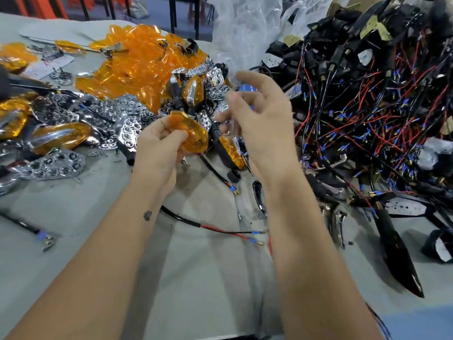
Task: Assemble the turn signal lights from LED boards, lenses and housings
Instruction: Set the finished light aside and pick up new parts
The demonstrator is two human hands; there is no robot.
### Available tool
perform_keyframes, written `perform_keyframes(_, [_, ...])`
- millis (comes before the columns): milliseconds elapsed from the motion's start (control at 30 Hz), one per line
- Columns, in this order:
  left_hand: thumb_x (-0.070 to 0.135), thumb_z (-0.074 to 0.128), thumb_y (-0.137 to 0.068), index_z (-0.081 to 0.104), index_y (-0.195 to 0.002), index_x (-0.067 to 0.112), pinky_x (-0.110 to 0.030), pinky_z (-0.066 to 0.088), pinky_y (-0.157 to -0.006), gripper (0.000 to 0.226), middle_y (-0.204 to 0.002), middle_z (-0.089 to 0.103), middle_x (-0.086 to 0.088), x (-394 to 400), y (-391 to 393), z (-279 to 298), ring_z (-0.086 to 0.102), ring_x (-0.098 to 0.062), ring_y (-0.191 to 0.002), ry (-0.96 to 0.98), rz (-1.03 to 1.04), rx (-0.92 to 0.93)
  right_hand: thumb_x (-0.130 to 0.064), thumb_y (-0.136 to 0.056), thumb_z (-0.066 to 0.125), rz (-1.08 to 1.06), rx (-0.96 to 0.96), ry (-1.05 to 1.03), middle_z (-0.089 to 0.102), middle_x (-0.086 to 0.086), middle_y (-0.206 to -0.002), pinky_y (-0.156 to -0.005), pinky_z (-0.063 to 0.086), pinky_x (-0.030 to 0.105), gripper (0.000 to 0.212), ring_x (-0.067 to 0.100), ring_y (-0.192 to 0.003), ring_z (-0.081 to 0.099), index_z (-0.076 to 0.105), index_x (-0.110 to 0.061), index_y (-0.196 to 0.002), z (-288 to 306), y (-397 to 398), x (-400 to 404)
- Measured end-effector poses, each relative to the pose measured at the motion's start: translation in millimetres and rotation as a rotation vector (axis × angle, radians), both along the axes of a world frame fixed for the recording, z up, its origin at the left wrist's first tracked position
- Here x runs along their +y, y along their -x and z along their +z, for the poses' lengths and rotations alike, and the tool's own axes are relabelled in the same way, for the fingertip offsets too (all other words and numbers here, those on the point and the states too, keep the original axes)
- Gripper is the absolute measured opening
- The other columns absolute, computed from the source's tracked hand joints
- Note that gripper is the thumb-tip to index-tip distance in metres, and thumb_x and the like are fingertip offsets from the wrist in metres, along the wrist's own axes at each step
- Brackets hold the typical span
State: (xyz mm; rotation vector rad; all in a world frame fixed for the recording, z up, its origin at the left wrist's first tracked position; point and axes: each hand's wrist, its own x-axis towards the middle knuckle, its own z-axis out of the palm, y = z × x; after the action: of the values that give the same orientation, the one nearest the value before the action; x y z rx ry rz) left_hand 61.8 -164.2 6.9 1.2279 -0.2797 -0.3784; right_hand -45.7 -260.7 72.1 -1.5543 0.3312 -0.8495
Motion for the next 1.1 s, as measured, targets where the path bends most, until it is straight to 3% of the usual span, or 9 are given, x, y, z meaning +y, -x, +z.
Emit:
perform_keyframes(133, [-0.009,0.056,-0.092,0.059,-0.123,-0.004,-0.030,0.057,-0.075,0.031,-0.099,0.068,-0.010,7.2,-4.2,-0.4,0.067,-0.017,-0.082,0.115,-0.009,0.039,0.003,-0.088,0.069,0.117,-0.046,-0.275,0.067,0.004,-0.074,-0.056,0.051,0.020,0.016,0.010,-0.061,0.063,0.062,-0.005,-0.100,-11.5,-41.1,15.5])
perform_keyframes(233, [-0.009,0.052,-0.094,0.061,-0.120,-0.005,-0.029,0.057,-0.078,0.027,-0.093,0.073,-0.007,8.2,-4.0,1.2,0.070,-0.016,-0.084,0.172,-0.019,0.036,0.000,-0.090,0.066,0.161,-0.055,-0.402,0.065,0.002,-0.067,-0.056,0.051,0.022,0.005,0.010,-0.058,0.061,0.064,-0.004,-0.091,-24.3,-53.6,13.8])
perform_keyframes(300, [-0.008,0.053,-0.095,0.064,-0.116,-0.002,-0.027,0.057,-0.078,0.024,-0.093,0.075,-0.007,7.5,-4.1,1.4,0.072,-0.016,-0.085,0.164,-0.008,0.047,-0.005,-0.093,0.065,0.157,-0.047,-0.359,0.064,0.002,-0.069,-0.054,0.049,0.021,0.002,0.009,-0.058,0.059,0.065,-0.006,-0.092,-34.4,-54.4,11.1])
perform_keyframes(433, [-0.003,0.058,-0.094,0.069,-0.110,0.005,-0.027,0.057,-0.079,0.021,-0.104,0.074,-0.012,5.4,-4.5,1.0,0.073,-0.019,-0.088,0.138,0.015,0.079,-0.009,-0.097,0.060,0.152,-0.006,-0.266,0.067,-0.003,-0.071,-0.065,0.050,0.026,0.010,0.007,-0.064,0.058,0.067,-0.013,-0.091,-47.5,-51.4,6.5])
perform_keyframes(567, [0.000,0.063,-0.092,0.072,-0.100,0.013,-0.024,0.057,-0.072,0.017,-0.093,0.077,-0.003,6.7,-5.3,-0.5,0.073,-0.015,-0.084,0.121,0.029,0.035,-0.008,-0.098,0.059,0.137,0.033,-0.223,0.064,-0.011,-0.066,-0.059,0.048,0.017,0.015,0.004,-0.061,0.057,0.068,-0.017,-0.091,-50.9,-48.9,3.0])
perform_keyframes(767, [0.000,0.064,-0.091,0.073,-0.107,0.011,-0.030,0.058,-0.079,0.021,-0.097,0.077,-0.005,7.5,-5.4,-3.1,0.073,-0.018,-0.089,0.109,-0.005,-0.035,-0.005,-0.095,0.062,0.130,0.021,-0.202,0.066,-0.004,-0.071,-0.057,0.045,0.014,0.016,0.002,-0.060,0.054,0.070,-0.016,-0.088,-53.9,-49.2,4.2])
perform_keyframes(1100, [-0.003,0.065,-0.089,0.074,-0.097,0.014,-0.021,0.057,-0.070,0.021,-0.088,0.078,-0.003,6.2,-3.4,-3.7,0.074,-0.014,-0.081,0.165,-0.029,-0.050,-0.006,-0.096,0.062,0.042,0.004,-0.167,0.067,-0.008,-0.073,-0.063,0.049,0.016,0.016,0.000,-0.065,0.058,0.067,-0.018,-0.086,-57.5,-54.6,8.2])
